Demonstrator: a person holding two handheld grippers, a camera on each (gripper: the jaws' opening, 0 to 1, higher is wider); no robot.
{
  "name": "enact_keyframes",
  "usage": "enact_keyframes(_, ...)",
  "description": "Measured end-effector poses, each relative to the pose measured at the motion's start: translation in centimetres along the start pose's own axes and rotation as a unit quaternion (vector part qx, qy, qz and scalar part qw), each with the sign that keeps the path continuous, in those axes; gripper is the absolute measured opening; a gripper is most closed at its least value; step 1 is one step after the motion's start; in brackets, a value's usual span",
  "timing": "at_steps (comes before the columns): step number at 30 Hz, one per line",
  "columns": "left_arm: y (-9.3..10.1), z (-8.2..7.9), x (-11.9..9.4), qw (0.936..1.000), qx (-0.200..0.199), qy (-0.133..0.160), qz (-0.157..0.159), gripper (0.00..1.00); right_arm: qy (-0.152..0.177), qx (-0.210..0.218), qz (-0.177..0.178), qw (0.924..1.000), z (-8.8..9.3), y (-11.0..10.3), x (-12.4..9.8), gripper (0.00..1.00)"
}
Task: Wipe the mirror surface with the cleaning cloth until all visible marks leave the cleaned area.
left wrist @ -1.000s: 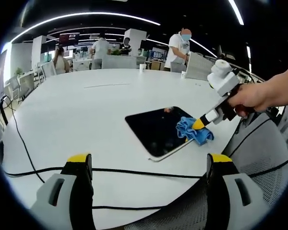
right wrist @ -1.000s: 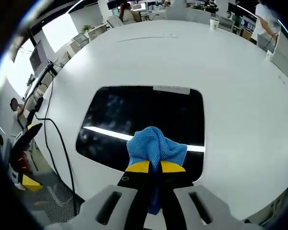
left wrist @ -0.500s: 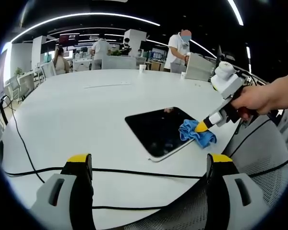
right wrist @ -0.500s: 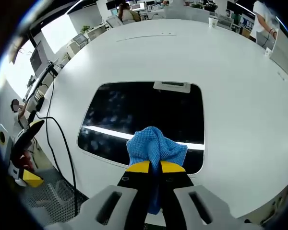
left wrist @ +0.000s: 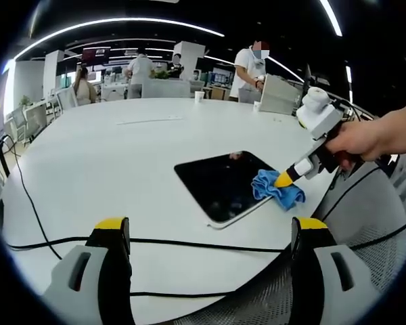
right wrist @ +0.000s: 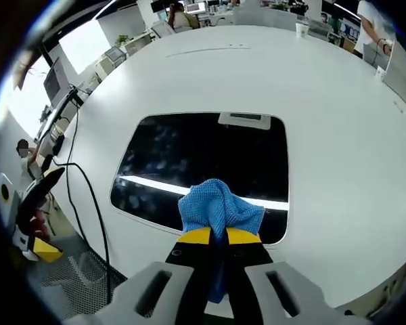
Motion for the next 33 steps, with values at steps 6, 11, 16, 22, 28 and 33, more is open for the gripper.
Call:
enact_keyframes(6,0.0,0.0,0.1,1.0,-0.002,-0.002,0.001,0.99,0.001,-0.003,-0.016,0.9999,0.2,0.3,-0.2,0.01)
enact_keyframes(11,-0.2,0.0,0.0,1.0,-0.005,-0.002,-0.005,0.99,-0.005,-0.01,-0.019,0.9997,0.1,0.2,-0.2,0.01)
enact_keyframes(16,-0.3,0.0,0.0,0.9999,-0.005,-0.001,-0.011,0.99,-0.008,-0.01,-0.029,0.9995,0.1,0.4,-0.3,0.01)
enact_keyframes(22,-0.4,0.0,-0.1,0.9999,-0.007,-0.004,-0.014,0.99,-0.007,-0.007,-0.033,0.9994,0.1,1.1,-0.3,0.01)
enact_keyframes(28,-0.4,0.1,-0.1,0.9999,-0.007,-0.005,-0.014,0.99,-0.006,-0.011,-0.035,0.9993,0.1,1.5,-0.4,0.01)
enact_keyframes(33,-0.3,0.1,-0.1,0.9999,-0.007,-0.007,-0.011,0.99,-0.004,-0.006,-0.034,0.9994,0.3,2.5,-0.5,0.01)
Point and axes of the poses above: the point that each gripper's makers call its tool centre point, and the gripper's own axes: x roughly forward along the fingers, y roughly to its right, z roughly out of its underside, the point moved 4 cm from there along -x, roughly backward along the fingers, and after that the axes turned 6 degrees about -y, right-handed, at the moved point
